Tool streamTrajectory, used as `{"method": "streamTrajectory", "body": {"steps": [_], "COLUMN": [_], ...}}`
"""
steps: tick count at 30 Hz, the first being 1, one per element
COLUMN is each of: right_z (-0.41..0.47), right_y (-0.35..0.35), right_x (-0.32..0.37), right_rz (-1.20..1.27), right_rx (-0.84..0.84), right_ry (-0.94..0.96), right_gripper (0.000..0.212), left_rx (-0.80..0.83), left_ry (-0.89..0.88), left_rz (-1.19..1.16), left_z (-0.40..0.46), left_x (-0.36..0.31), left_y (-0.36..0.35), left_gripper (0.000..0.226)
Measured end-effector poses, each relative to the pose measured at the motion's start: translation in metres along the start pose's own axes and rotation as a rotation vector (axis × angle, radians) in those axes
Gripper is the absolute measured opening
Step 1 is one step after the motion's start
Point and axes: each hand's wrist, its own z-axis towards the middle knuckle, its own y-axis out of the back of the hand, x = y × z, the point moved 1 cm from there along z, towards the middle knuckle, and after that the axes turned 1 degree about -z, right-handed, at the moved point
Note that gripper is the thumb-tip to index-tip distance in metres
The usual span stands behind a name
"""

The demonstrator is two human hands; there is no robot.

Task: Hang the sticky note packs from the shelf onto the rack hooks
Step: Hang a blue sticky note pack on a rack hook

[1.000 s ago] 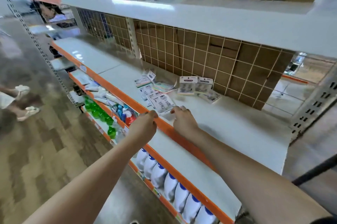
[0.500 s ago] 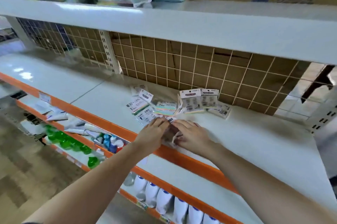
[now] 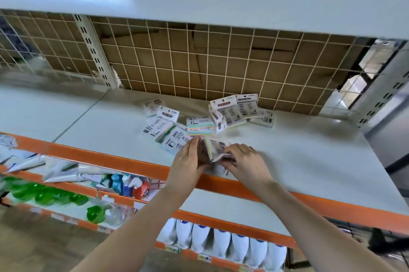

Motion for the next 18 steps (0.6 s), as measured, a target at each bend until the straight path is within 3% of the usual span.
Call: {"method": "streamTrajectory", "body": {"steps": [2,6,9,12,18], "right_z": [-0.002,-0.003,-0.005,-0.008,-0.007], "right_y": [0.004,0.010,0.014,0.015,0.017], "right_x": [0.001,-0.007,-0.013,-0.014,-0.012], "right_rz": [0.008,0.224,0.383,0.366,0.325], "right_rx": [-0.077,-0.137,-0.297,-0.380,-0.434], "right_ry": [-0.067,-0.378,-0.534,-0.600,-0.583], "right_gripper": [0.025,0.030,0.033,0.031,0.026], "left_rx": [0.015,0.094,0.122,0.025,-0.210], "left_ry": [-0.007,-0.216,-0.350,-0.477,-0.544], "left_rz": [0.054,0.462,0.646,0.743,0.660], "left_z": [0.003,0.015,0.021,0.021,0.027], "left_x": [0.000,0.001,-0.001,-0.003,-0.004], "left_y": [0.000,0.004,0.011,0.014,0.006], "left_gripper": [0.077,0.060,0.056,0.043,0.032]}}
